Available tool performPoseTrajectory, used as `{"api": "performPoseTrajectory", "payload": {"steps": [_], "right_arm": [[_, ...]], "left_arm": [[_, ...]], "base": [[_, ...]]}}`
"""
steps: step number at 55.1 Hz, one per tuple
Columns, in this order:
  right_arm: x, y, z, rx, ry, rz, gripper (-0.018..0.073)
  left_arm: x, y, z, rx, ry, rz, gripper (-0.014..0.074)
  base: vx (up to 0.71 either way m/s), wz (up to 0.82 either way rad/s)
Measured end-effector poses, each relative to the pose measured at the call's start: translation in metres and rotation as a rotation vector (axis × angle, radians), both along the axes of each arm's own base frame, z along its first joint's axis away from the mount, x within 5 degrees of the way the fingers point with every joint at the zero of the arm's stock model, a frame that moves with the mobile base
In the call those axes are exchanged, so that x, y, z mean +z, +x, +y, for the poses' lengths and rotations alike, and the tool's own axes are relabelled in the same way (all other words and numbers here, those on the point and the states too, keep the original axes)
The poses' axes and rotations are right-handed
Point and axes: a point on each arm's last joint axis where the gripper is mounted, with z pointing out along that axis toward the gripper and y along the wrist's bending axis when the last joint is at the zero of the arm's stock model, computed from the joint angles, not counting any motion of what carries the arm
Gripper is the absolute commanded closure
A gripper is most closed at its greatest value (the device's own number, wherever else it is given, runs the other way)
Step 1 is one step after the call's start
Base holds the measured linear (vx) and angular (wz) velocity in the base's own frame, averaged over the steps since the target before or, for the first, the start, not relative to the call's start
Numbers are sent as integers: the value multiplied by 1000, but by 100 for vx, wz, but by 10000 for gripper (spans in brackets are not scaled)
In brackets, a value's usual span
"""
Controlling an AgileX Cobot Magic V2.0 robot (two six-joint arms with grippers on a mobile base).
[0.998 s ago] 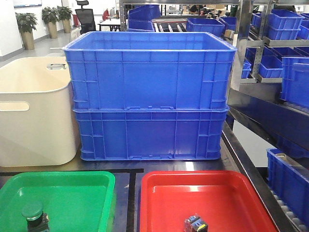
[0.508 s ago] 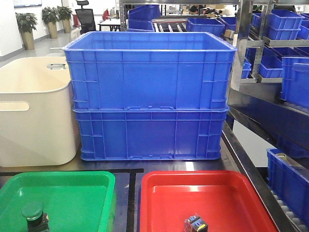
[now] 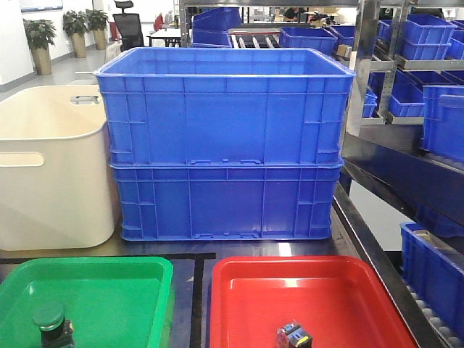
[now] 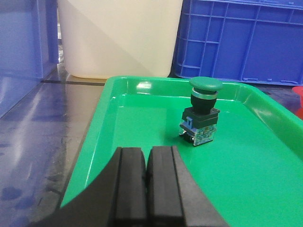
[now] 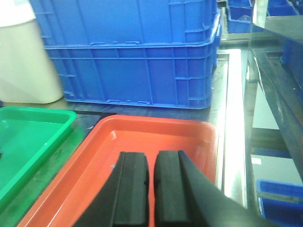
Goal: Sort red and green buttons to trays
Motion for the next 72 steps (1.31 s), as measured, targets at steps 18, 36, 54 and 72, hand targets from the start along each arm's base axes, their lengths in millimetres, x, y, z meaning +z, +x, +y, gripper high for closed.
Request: {"api": "performPoseTrajectory", "payload": {"steps": [18,36,54,72], "right_arm": [[-76,-43,-19,-88,31,-113,575],[-154,-20,-17,-282,15,10,569],[-178,-8,-15,-261,-66,-186,568],[-180,-8,-15,-260,-72,-176,568]], "left_arm": [[0,0,0,0,0,1,603],[0,0,0,0,0,2,603],[0,0,0,0,0,2,603],[0,0,0,0,0,2,603]], "base": [[0,0],[0,0],[0,0],[0,0]]}}
